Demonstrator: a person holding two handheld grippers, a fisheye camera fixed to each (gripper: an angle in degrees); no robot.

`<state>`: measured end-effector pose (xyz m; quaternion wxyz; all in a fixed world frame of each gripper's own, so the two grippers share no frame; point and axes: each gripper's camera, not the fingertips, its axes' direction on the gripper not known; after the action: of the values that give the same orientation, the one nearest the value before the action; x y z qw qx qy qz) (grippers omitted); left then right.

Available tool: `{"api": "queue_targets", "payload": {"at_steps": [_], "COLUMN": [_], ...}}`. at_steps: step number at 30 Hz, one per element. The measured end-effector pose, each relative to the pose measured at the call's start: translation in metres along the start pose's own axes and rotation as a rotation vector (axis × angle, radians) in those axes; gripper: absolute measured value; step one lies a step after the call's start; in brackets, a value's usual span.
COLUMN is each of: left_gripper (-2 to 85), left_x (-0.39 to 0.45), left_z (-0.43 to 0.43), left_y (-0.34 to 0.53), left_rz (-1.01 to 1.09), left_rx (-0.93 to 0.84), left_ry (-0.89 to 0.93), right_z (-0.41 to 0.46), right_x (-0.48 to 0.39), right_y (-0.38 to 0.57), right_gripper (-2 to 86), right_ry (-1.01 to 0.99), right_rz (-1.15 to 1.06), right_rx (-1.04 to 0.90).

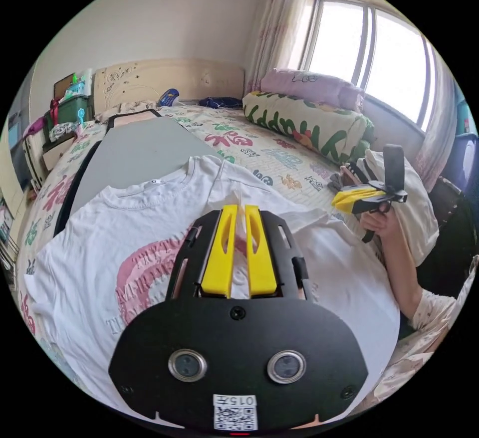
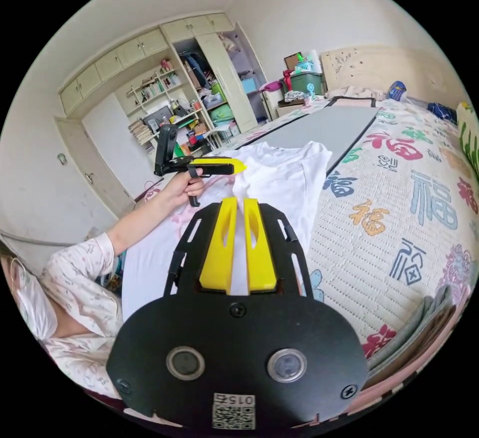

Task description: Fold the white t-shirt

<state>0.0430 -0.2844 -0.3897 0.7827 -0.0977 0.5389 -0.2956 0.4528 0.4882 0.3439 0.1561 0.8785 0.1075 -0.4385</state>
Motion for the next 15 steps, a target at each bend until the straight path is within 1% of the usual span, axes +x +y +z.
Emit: {"api": "queue_targets", "payload": {"at_steps": [4, 6, 8, 11, 15], "left_gripper": [5.1, 5.4, 5.7, 6.0, 6.2], "left_x": [0.005, 0.009, 0.012, 0.003, -0.011], "left_z": [-0.005, -0.003, 0.006, 0.016, 0.017], "left_y": [0.011, 0.012, 0.009, 0.007, 0.004], "left_rz": [0.082, 0.138, 0.183, 0.17, 0.189], "left_rx": [0.008, 0.001, -0.049, -0.089, -0.097], "left_ry": [-0.039, 0.008, 0.049, 0.026, 0.093], "right_z": [-0.004, 0.004, 0.024, 0.057, 0.095], "right_x": [-0.021, -0.03, -0.041, -0.059, -0.08], "right_y": [0.013, 0.018, 0.021, 0.021, 0.023], "right_gripper": [6.8, 7.6, 8.5, 9.4, 10.6], "right_ry": [0.097, 0.193, 0.317, 0.383, 0.444], "right_rz": [0.005, 0.014, 0.031, -0.002, -0.066], "right_rx": [0.039, 0.015, -0.054, -0.169, -0.295]}}
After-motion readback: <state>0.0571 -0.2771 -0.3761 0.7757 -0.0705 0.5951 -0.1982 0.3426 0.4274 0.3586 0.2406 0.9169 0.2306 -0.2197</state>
